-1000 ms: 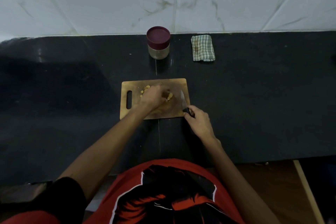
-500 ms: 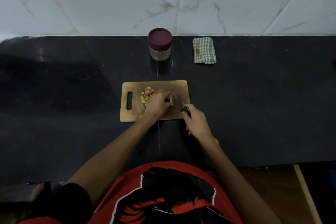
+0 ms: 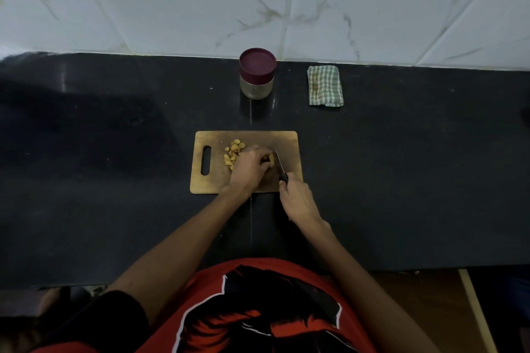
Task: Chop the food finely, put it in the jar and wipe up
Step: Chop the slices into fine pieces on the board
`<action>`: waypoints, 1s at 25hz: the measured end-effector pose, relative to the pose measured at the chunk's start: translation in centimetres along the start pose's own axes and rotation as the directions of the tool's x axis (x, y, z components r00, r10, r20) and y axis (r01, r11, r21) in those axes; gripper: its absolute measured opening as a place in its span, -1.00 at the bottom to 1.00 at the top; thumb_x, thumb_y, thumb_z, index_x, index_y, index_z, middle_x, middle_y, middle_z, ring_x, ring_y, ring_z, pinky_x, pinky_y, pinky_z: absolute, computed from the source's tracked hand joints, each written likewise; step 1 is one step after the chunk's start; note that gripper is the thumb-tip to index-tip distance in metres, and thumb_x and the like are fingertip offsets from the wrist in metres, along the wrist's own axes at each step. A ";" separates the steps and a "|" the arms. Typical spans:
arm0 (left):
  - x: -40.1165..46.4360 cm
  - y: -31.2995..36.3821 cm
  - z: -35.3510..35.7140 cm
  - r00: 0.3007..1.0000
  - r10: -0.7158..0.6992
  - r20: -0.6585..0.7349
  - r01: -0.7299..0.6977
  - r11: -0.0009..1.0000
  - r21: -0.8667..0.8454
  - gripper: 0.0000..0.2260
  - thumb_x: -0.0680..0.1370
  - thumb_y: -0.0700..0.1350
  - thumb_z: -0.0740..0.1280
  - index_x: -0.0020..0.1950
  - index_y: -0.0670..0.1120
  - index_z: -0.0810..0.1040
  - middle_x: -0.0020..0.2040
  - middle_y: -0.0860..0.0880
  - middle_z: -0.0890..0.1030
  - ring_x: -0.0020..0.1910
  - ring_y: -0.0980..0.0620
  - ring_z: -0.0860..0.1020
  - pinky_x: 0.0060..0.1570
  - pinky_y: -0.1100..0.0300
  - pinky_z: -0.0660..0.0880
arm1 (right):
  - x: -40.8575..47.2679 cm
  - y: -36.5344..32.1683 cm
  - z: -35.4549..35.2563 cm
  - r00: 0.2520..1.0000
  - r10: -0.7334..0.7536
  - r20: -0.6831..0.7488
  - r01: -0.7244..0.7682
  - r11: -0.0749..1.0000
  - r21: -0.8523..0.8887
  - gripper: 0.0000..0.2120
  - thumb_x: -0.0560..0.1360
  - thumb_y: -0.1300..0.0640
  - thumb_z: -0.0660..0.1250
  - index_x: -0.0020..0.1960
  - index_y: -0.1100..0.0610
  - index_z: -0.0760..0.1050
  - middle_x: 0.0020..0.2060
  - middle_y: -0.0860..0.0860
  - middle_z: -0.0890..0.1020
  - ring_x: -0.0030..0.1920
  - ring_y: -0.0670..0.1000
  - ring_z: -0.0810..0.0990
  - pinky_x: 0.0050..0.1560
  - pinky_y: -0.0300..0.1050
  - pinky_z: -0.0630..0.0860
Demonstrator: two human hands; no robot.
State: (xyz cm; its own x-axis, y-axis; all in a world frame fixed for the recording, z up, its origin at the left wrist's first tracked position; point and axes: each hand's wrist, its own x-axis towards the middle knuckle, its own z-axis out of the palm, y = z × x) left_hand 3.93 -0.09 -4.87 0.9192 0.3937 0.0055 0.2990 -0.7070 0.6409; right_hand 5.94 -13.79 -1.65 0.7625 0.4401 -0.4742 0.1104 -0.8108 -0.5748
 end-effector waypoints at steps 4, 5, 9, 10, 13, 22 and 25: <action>0.2 0.1 -0.1 1.000 -0.009 -0.004 0.009 1.000 -0.018 -0.74 0.47 -0.25 0.39 0.16 -0.13 0.60 0.07 -0.07 0.60 0.05 0.02 0.54 0.13 0.18 0.46 | 0.1 -0.3 0.1 1.000 0.017 -0.015 -0.018 0.999 -0.042 -0.79 0.67 0.06 0.12 0.21 0.14 0.40 -0.02 0.07 0.57 -0.06 0.05 0.62 -0.02 0.09 0.60; 0.2 0.1 -0.1 1.000 -0.010 -0.001 0.010 1.000 -0.017 -0.76 0.47 -0.25 0.39 0.14 -0.12 0.60 0.06 -0.07 0.60 0.04 0.02 0.55 0.11 0.18 0.47 | 0.1 -0.3 0.1 1.000 0.022 -0.017 -0.023 0.998 -0.057 -0.78 0.67 0.06 0.11 0.21 0.15 0.41 -0.03 0.06 0.56 -0.06 0.04 0.60 -0.03 0.05 0.58; 0.2 0.1 -0.2 1.000 -0.014 0.002 0.014 1.000 -0.025 -0.79 0.47 -0.25 0.39 0.10 -0.13 0.62 0.04 -0.08 0.61 0.02 -0.01 0.55 0.09 0.13 0.48 | 0.3 -0.8 0.0 0.998 0.066 -0.002 -0.066 0.990 -0.126 -0.74 0.68 0.05 0.09 0.16 0.20 0.45 -0.04 0.08 0.54 -0.04 0.07 0.57 -0.11 -0.02 0.45; 0.2 0.1 -0.2 1.000 -0.012 0.006 0.012 1.000 -0.023 -0.79 0.47 -0.25 0.38 0.09 -0.14 0.62 0.04 -0.09 0.60 0.02 -0.01 0.55 0.09 0.12 0.48 | 0.5 -1.0 0.0 0.996 0.084 0.007 -0.082 0.987 -0.136 -0.74 0.68 0.05 0.09 0.16 0.20 0.46 -0.03 0.09 0.55 -0.04 0.08 0.57 -0.12 -0.01 0.45; 0.3 0.0 -0.3 0.999 -0.010 0.038 0.010 1.000 -0.010 -0.81 0.49 -0.25 0.36 0.09 -0.16 0.62 0.05 -0.12 0.59 0.03 -0.03 0.55 0.10 0.12 0.47 | 1.0 -1.9 -0.4 0.987 0.156 0.039 -0.149 0.979 -0.140 -0.76 0.67 0.08 0.11 0.17 0.18 0.47 -0.04 0.07 0.52 -0.04 0.08 0.55 -0.09 0.02 0.50; 0.3 -0.2 -0.3 0.998 -0.019 0.064 0.019 1.000 -0.003 -0.81 0.52 -0.26 0.32 0.10 -0.13 0.61 0.08 -0.08 0.57 0.05 -0.01 0.54 0.07 0.18 0.46 | 1.1 -3.5 0.1 0.960 0.272 0.061 -0.265 0.959 -0.102 -0.73 0.63 0.16 0.13 0.29 0.19 0.41 0.13 0.14 0.54 0.10 0.14 0.57 0.08 0.10 0.57; 0.3 -0.2 -0.3 0.997 -0.033 0.069 0.034 0.999 -0.011 -0.77 0.52 -0.25 0.32 0.16 -0.13 0.59 0.11 -0.09 0.56 0.07 -0.02 0.54 0.12 0.12 0.48 | 0.5 -3.1 1.2 0.968 0.251 0.026 -0.245 0.961 -0.128 -0.76 0.63 0.17 0.13 0.27 0.19 0.37 0.14 0.15 0.55 0.09 0.13 0.56 -0.05 0.02 0.46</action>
State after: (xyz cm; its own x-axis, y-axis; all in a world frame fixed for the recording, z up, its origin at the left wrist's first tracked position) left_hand 4.10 0.39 -4.73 0.9243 0.3753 -0.0691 0.3273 -0.6867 0.6491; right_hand 5.21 -10.59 -0.94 0.7491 0.2327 -0.6202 0.0006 -0.9365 -0.3507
